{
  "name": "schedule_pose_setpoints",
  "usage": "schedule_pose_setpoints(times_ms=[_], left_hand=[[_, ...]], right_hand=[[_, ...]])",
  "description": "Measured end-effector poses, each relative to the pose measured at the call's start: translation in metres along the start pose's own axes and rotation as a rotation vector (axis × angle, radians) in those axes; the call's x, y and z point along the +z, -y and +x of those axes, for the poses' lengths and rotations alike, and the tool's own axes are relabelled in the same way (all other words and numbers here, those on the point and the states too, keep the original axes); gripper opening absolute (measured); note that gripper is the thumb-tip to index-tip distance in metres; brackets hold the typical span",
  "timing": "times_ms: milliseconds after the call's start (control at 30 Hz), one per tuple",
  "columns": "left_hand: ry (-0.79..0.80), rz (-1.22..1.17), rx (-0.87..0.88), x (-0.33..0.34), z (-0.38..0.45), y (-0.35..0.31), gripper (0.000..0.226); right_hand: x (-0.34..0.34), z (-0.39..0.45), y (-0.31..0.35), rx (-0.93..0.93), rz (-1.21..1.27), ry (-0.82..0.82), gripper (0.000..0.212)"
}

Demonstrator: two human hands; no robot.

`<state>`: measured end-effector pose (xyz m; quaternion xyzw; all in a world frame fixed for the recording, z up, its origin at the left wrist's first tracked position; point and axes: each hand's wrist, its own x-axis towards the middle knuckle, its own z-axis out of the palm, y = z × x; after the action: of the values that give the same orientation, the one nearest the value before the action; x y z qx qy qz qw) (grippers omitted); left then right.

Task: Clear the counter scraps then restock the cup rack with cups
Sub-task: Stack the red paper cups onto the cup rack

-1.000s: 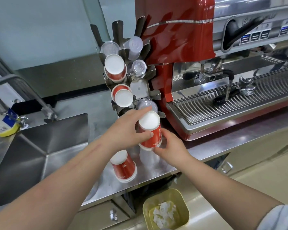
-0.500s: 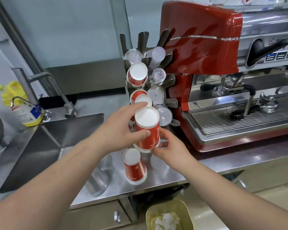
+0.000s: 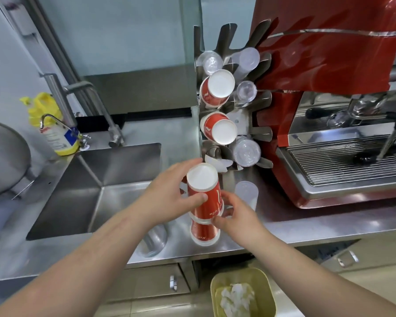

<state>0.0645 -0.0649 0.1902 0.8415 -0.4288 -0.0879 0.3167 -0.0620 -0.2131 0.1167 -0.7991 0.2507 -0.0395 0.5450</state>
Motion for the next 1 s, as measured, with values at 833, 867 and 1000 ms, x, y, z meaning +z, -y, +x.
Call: schedule_pose_setpoints(times_ms=[833, 867, 1000], left_hand=[[0.094, -0.205, -0.138, 0.090, -0.016, 0.050, 0.076], [0.093, -0.207, -0.135, 0.091, -0.017, 0.049, 0.076], [0.109, -0.210, -0.132, 0.089, -0.018, 0.049, 0.076]], right_hand=[[0.033, 0.004, -0.066, 0.201, -0.025, 0.034, 0.042], [0.032, 0.003, -0.066, 0.197, -0.026, 0.033, 0.042], [0.031, 0.003, -0.067, 0.193, -0.027, 0.040, 0.039]])
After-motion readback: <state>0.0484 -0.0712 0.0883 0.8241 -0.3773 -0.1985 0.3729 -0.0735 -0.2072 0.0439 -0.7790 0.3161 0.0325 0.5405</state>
